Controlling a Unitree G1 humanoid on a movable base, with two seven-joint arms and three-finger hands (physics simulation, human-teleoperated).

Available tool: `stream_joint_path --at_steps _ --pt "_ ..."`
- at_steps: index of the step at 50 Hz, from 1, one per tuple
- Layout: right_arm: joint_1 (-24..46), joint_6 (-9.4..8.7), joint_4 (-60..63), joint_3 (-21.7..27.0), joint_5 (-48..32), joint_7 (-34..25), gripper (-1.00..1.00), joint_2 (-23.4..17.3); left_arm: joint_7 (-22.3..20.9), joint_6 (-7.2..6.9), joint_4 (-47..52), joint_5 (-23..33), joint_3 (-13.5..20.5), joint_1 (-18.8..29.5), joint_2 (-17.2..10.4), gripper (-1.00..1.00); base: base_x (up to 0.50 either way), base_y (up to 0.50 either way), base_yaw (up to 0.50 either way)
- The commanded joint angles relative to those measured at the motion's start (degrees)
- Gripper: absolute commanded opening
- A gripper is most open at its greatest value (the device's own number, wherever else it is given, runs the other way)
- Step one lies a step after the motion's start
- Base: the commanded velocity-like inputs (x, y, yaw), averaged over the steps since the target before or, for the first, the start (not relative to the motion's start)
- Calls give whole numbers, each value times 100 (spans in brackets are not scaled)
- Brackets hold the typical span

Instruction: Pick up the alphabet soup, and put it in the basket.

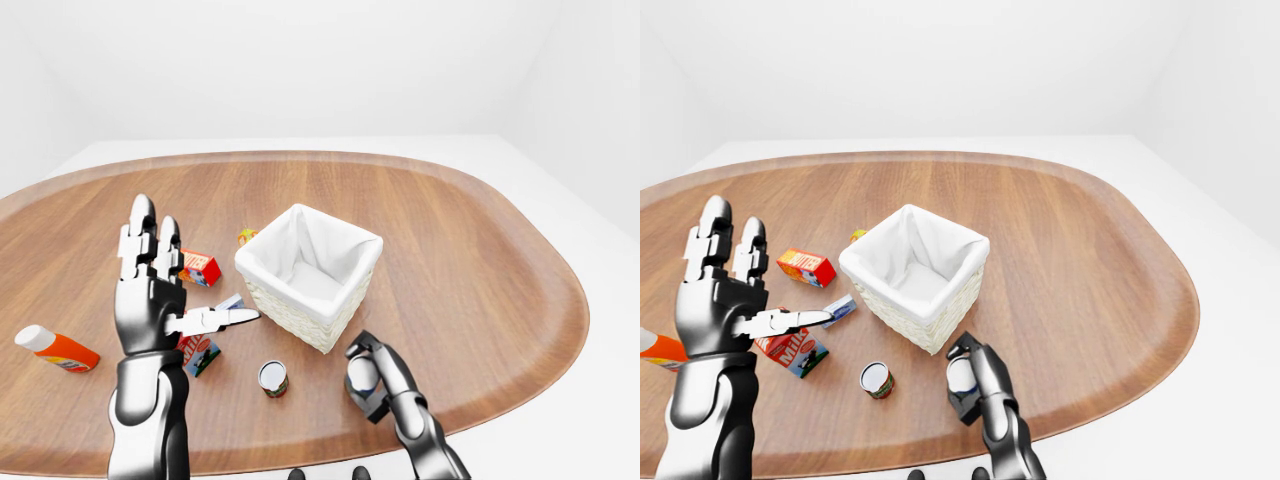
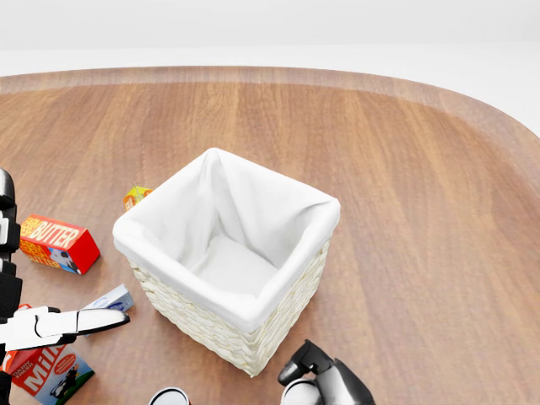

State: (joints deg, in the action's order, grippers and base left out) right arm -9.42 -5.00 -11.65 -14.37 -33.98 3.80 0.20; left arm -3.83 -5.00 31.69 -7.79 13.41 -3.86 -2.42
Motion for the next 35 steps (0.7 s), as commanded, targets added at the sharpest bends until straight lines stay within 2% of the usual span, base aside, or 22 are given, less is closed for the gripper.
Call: stream_joint_path --at_steps 1,10,11,20,26,35 --pt "-374 0 1415 -12 -104 -191 -100 -183 1 0 -10 11 -6 0 1 100 0 0 0" --pt "-566 0 1983 102 -147 -293 -100 -314 8 0 -4 12 -2 3 -1 100 0 0 0" --pt "-681 0 2463 134 -267 -383 -100 -344 7 0 -10 30 -22 -6 6 100 0 0 0" --pt "-998 0 3838 15 -685 -679 -100 -433 5 0 14 13 -14 -9 7 100 0 0 0" --pt "-1002 0 4489 -144 -971 -849 -100 -466 6 0 14 14 -13 -9 7 100 0 0 0" --pt "-676 0 5236 -106 -1504 -1438 -100 -406 2 0 1 4 -7 -3 5 100 0 0 0"
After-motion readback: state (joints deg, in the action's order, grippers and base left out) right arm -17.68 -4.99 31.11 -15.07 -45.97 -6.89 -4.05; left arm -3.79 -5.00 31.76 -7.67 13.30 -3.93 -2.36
